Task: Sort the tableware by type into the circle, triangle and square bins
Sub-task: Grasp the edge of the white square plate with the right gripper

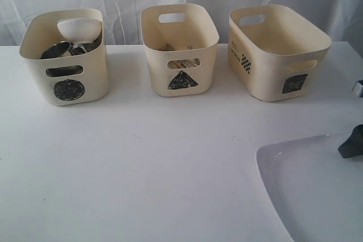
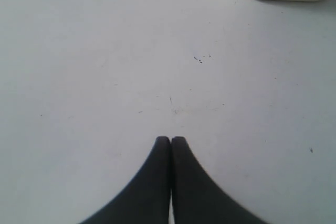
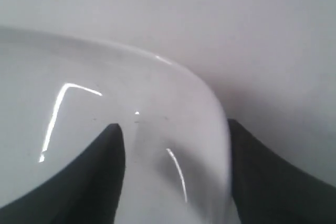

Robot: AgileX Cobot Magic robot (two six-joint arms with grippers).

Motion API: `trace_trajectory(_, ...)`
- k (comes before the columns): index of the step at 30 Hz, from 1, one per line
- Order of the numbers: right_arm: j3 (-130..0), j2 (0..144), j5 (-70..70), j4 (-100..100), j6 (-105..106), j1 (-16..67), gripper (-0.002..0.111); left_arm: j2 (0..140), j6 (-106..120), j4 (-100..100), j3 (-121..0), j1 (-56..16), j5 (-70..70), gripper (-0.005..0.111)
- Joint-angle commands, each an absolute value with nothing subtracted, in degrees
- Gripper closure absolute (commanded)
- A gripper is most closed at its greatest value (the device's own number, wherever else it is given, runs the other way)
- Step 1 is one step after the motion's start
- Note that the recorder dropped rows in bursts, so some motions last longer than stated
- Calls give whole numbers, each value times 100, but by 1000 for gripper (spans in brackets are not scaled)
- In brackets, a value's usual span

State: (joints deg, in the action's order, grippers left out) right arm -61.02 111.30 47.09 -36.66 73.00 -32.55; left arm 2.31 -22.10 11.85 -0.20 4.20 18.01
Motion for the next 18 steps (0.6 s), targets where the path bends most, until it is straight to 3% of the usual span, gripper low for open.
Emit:
trace_trajectory(1, -6078, 11149, 5160, -4424, 8589, -3261, 58, 200, -2225, 1158, 0, 448, 1887, 107)
trace_trajectory(14, -6078, 12179, 4613, -4835, 10197, -3261, 59, 200, -2225, 1158, 0, 448, 1887, 107)
trace_trajectory(16, -6078, 12293, 4657, -4782, 10304, -3261, 64, 200, -2225, 1158, 0, 448, 1887, 107)
trace_trajectory(18, -6078, 12399, 4811, -4673, 10330, -3261, 76, 200, -2225, 1158, 0, 448, 1887, 107)
